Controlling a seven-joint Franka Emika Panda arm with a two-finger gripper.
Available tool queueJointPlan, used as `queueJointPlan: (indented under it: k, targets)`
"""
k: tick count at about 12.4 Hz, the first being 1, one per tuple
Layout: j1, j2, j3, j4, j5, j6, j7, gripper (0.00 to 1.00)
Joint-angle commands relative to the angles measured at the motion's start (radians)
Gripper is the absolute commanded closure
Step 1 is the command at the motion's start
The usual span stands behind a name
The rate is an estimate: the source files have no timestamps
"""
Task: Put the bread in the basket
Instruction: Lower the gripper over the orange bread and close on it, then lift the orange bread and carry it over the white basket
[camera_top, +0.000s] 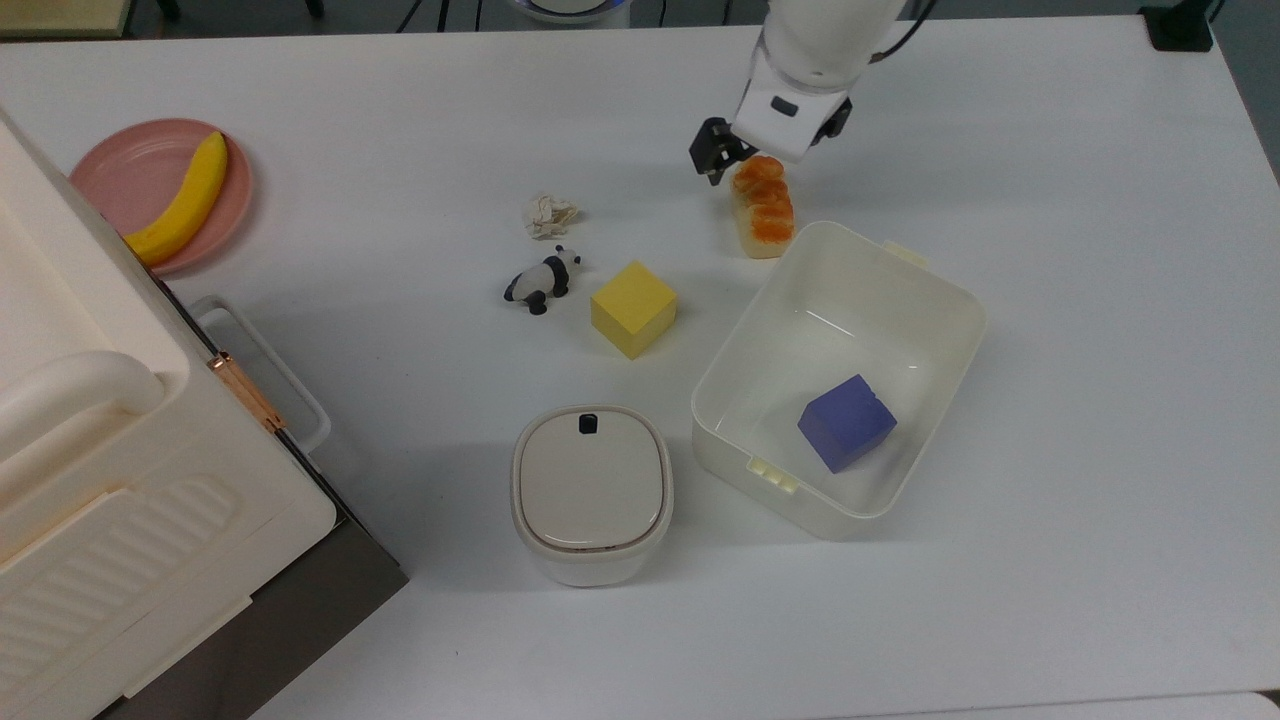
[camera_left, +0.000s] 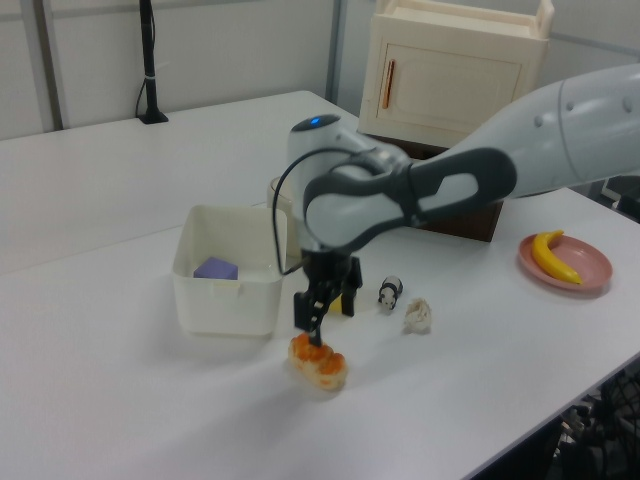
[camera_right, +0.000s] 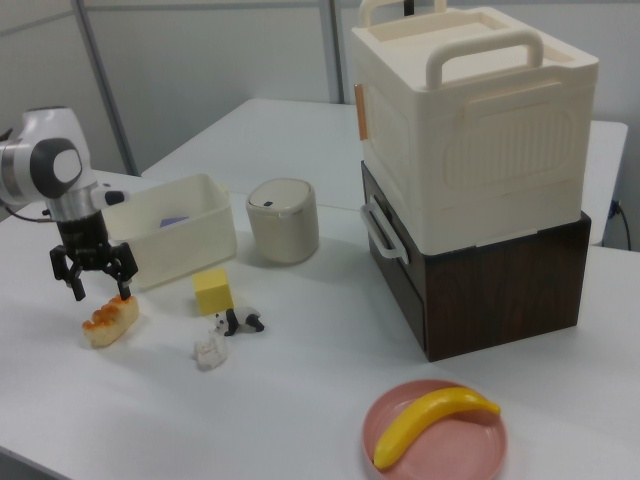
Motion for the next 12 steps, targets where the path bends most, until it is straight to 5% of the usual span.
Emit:
queueJointPlan:
  k: [1,2,4,5,9,12]
  targets:
    - [0.057,0.098,-0.013,-0.01,-0.095,0.097,0.124,0.0]
    - [0.058,0.112,-0.012,-0.01,-0.114,0.1,0.129,0.11]
    - [0.061,0.109,-0.01,-0.012,-0.125,0.097,0.122,0.87]
    - [0.06,0.1,0.01,-0.01,-0.125,0.086,0.122,1.0]
    - [0.047,0.014,0.039,0.084,-0.1,-0.113,0.04,1.0]
    - [-0.032,0.025,0.036,0.291,0.063,-0.222,-0.001,1.0]
